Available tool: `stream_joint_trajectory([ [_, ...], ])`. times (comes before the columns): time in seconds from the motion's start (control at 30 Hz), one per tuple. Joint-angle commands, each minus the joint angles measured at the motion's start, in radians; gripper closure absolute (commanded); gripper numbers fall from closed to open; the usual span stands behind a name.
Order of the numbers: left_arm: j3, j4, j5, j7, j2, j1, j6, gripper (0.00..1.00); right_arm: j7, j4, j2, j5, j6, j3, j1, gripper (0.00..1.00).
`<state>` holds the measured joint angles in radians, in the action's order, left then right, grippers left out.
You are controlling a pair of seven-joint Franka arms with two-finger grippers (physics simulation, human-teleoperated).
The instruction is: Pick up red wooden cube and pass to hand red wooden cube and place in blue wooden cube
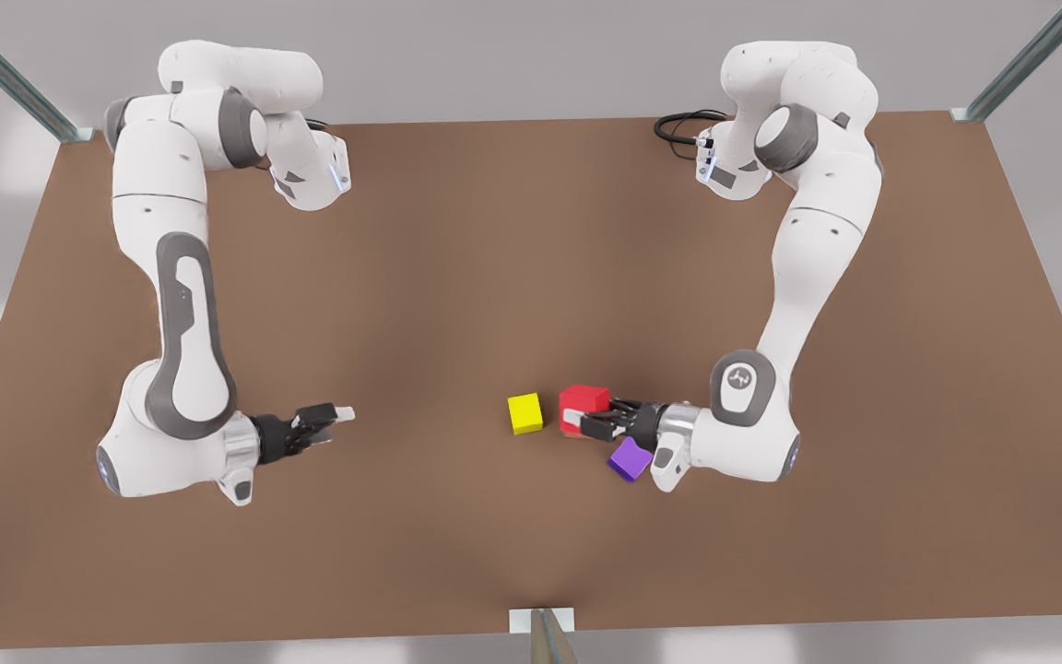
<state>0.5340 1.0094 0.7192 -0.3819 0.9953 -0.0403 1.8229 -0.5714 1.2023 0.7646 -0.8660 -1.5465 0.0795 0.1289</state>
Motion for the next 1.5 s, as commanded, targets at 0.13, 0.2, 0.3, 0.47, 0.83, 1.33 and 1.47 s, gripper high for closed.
stream_joint_trajectory([
  [0.13, 0.003, 0.002, 0.072, 0.503, 0.014, 0.01, -0.005, 0.41, -1.151, -0.09, 0.09, -0.309, -0.259, -0.118, 0.078, 0.0],
  [0.2, 0.003, 0.003, 0.086, 0.502, 0.016, 0.01, 0.007, 0.41, -1.157, -0.093, 0.111, -0.355, -0.356, -0.122, 0.123, 0.0],
  [0.3, 0.006, 0.003, 0.098, 0.529, 0.031, 0.008, 0.025, 0.43, -1.259, -0.093, 0.122, -0.449, -0.443, -0.133, 0.158, 0.0],
  [0.47, 0.029, 0.0, 0.101, 0.56, 0.054, 0.007, 0.082, 0.45, -1.426, -0.047, 0.122, -0.605, -0.451, -0.135, 0.215, 0.0],
  [0.83, 0.049, 0.002, 0.134, 0.572, 0.063, 0.007, 0.2, 0.45, -1.516, 0.011, 0.121, -0.76, -0.494, -0.135, 0.271, 0.0],
  [1.33, 0.05, 0.003, 0.14, 0.549, 0.062, 0.007, 0.194, 0.44, -1.512, -0.003, 0.139, -0.797, -0.552, -0.162, 0.276, 0.0],
  [1.47, 0.05, 0.003, 0.14, 0.541, 0.062, 0.007, 0.194, 0.44, -1.512, -0.01, 0.153, -0.801, -0.577, -0.185, 0.274, 0.0],
])
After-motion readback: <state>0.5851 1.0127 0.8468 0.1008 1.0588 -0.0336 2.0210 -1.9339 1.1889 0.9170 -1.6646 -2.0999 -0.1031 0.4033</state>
